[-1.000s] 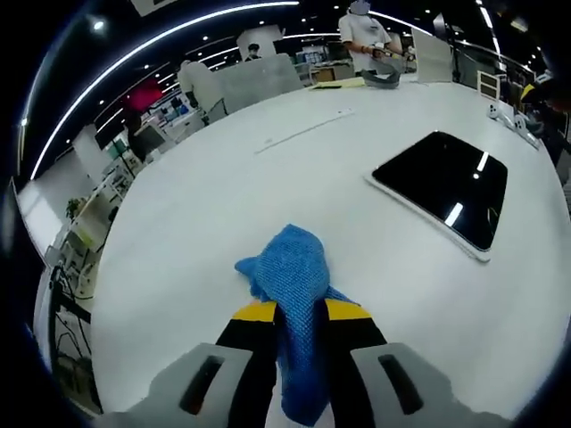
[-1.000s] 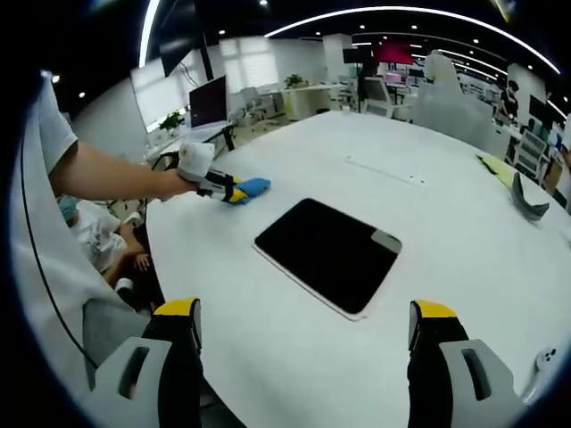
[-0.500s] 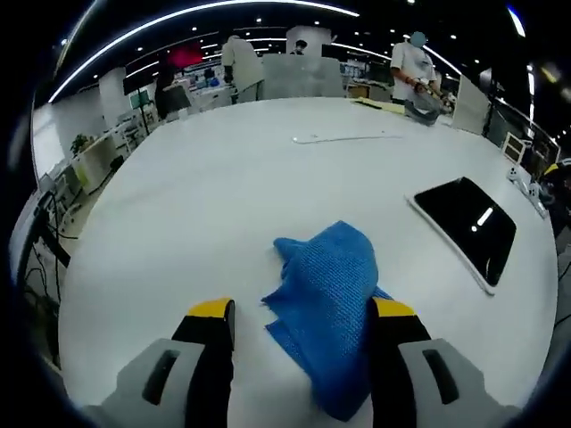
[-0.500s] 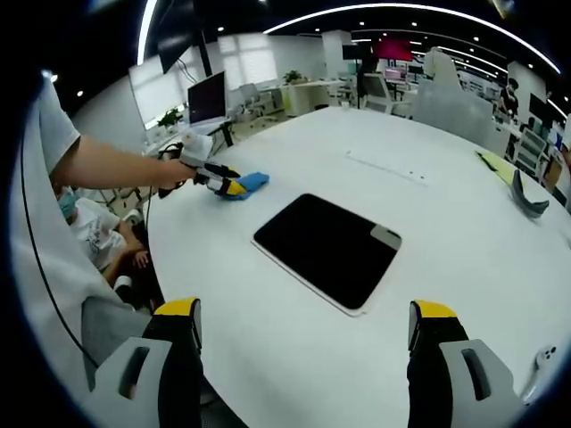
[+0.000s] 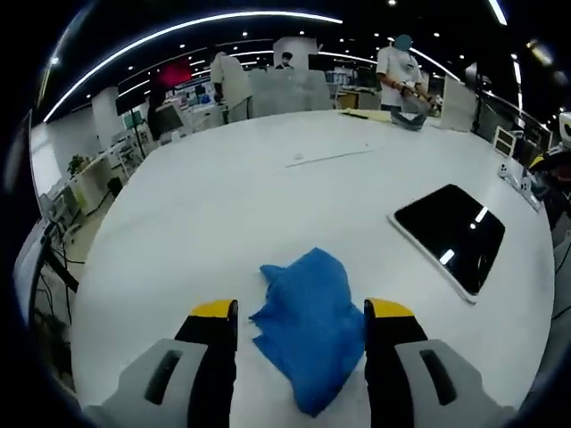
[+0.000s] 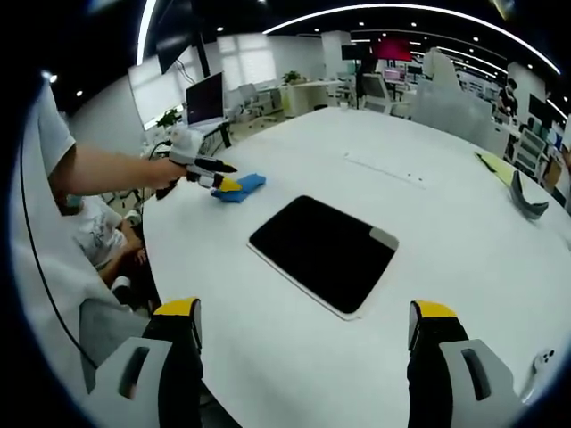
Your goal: Wipe the mirror surface with the cleaning cloth until all visible marks leave the cleaned area.
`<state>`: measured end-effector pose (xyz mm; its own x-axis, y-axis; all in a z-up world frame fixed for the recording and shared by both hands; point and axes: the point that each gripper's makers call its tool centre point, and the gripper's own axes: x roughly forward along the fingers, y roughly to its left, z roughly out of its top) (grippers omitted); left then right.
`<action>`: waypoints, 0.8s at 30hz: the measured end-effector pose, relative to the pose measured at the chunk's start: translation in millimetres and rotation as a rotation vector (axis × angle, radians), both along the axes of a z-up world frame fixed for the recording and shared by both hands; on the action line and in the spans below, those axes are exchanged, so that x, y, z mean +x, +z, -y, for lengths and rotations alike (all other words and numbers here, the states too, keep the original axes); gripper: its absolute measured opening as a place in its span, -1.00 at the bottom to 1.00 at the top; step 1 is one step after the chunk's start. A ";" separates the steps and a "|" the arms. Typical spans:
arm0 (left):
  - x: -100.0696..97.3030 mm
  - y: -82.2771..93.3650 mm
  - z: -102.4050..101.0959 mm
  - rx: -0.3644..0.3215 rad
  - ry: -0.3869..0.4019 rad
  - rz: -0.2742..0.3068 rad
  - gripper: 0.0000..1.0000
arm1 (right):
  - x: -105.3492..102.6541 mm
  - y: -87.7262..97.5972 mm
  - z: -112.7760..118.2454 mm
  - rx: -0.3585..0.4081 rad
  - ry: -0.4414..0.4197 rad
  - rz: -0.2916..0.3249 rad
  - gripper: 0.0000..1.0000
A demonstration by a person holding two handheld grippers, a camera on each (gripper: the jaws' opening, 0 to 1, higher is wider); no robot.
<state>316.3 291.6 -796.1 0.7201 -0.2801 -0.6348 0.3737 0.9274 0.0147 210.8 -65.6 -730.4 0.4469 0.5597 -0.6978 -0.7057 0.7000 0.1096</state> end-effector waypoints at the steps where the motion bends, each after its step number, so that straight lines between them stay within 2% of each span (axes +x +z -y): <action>1: -3.2 4.7 2.4 -0.002 -0.005 0.003 0.17 | 0.7 0.4 0.7 0.000 -0.001 0.002 0.94; 7: -30.1 47.5 25.9 -0.053 -0.054 0.036 0.29 | 5.4 6.4 4.2 0.008 -0.016 0.015 0.94; 9: -45.5 64.4 41.6 -0.028 -0.135 0.045 0.30 | 5.3 7.7 4.9 0.008 -0.018 0.019 0.94; 12: -63.2 82.8 58.6 -0.034 -0.174 0.049 0.37 | 3.9 10.0 6.2 0.012 -0.020 0.028 0.94; 14: -73.8 91.0 68.0 -0.021 -0.213 0.064 0.41 | 2.7 10.8 7.3 0.013 -0.020 0.032 0.95; 16: -80.2 94.1 73.0 -0.022 -0.218 0.066 0.42 | 1.9 12.2 7.2 0.019 -0.019 0.037 0.95; 21: -99.3 103.0 96.8 -0.049 -0.272 0.068 0.52 | -2.1 13.6 8.6 0.017 -0.003 0.046 0.96; 24: -107.4 116.7 111.0 -0.075 -0.273 0.070 0.56 | -4.7 18.8 9.8 0.021 0.005 0.050 0.96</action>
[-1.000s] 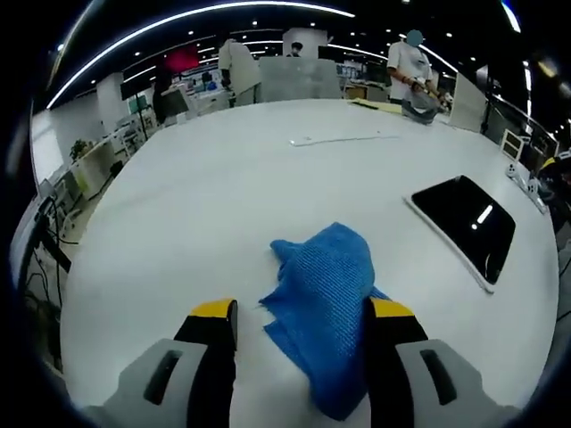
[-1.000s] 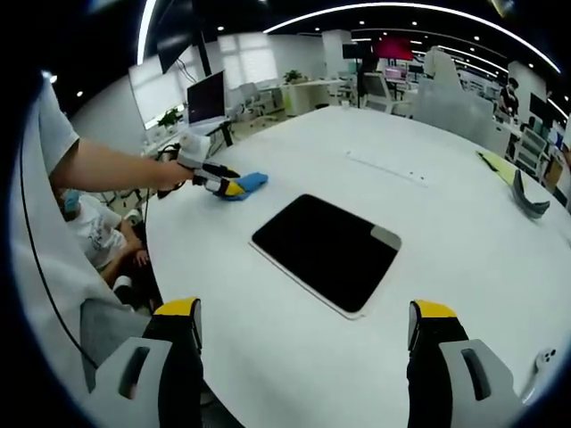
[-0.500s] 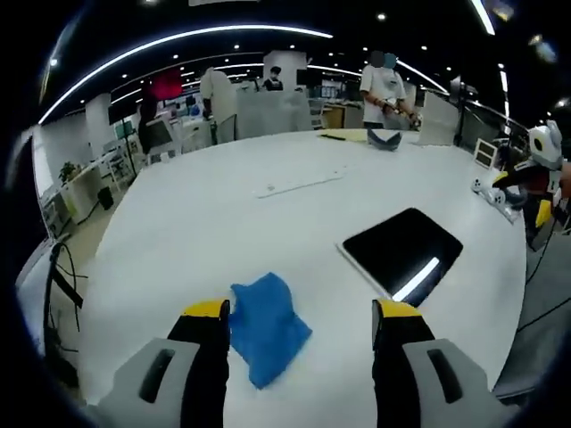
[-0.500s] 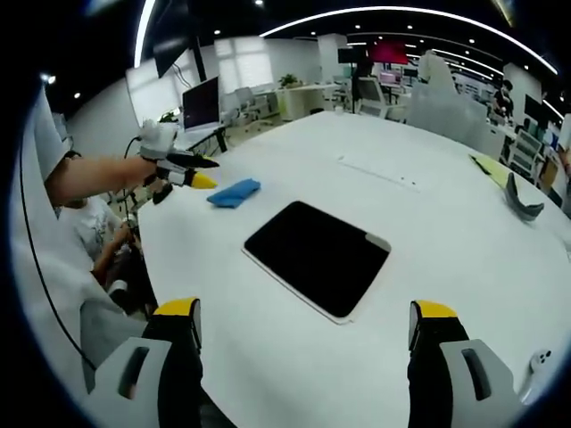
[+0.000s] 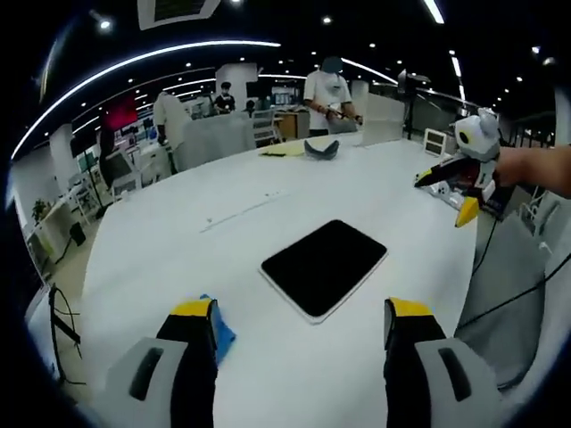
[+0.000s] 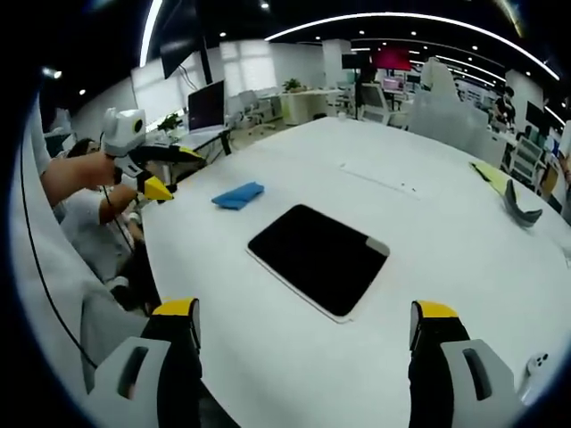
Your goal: Wipe the mirror surface with the cleaning cloth until all visible marks leave the cleaned area.
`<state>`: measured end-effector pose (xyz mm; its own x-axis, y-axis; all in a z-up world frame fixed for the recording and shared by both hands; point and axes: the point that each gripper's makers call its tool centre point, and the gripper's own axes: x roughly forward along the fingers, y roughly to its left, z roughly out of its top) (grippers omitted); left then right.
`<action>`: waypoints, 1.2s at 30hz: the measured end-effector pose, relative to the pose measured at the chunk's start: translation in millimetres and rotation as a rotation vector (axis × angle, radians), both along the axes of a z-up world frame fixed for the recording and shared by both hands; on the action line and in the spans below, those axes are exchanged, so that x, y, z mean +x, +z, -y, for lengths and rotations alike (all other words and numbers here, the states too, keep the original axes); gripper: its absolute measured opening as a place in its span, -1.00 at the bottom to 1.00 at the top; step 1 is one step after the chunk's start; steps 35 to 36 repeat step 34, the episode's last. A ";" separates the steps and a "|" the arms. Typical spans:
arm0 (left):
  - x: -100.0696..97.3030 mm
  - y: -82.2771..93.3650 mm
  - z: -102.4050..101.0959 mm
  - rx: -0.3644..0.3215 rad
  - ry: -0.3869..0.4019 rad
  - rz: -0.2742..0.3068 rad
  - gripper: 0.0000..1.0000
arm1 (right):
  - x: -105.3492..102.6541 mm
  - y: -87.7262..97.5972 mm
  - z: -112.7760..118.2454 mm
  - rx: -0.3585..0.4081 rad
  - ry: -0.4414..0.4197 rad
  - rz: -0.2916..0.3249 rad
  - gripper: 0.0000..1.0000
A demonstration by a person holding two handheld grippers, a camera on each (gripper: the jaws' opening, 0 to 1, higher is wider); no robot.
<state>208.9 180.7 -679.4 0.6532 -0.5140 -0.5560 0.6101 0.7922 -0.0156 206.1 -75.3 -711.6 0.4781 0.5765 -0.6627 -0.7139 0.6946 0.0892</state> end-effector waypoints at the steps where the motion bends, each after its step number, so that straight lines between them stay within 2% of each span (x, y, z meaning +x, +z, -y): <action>1: -2.1 7.7 7.6 -0.017 -0.008 0.015 0.57 | -0.5 1.5 -0.1 0.003 0.003 0.001 0.96; 6: -12.6 20.9 36.3 -0.037 -0.044 0.040 0.64 | -1.6 7.7 0.8 0.020 0.011 0.017 0.97; 8: -16.5 20.8 47.1 -0.050 -0.067 0.045 0.67 | -1.4 5.5 0.9 0.024 0.011 0.019 0.98; 11: -21.1 13.3 54.6 -0.014 -0.097 0.036 0.68 | -1.7 1.7 2.2 0.012 0.015 0.012 0.99; 15: -20.0 13.5 54.9 -0.048 -0.086 0.021 0.71 | 0.3 2.6 2.4 0.028 0.007 0.014 0.99; 18: -19.6 13.0 50.9 -0.020 -0.089 0.038 0.75 | -0.1 2.1 2.4 0.028 0.010 0.012 0.99; 26: -20.5 10.3 41.0 -0.026 -0.045 0.016 0.78 | 1.9 1.6 2.5 0.033 0.018 0.001 0.99; 29: -21.6 6.5 40.0 -0.006 -0.040 0.018 0.85 | 0.2 2.9 1.1 0.039 0.021 -0.006 0.99; 32: -21.9 5.9 40.2 -0.021 -0.026 0.015 0.84 | -0.6 3.6 -0.6 0.026 0.048 0.003 0.99; 36: -22.1 7.3 41.6 -0.029 -0.027 0.024 0.85 | 1.2 3.0 0.9 0.026 0.036 -0.006 1.00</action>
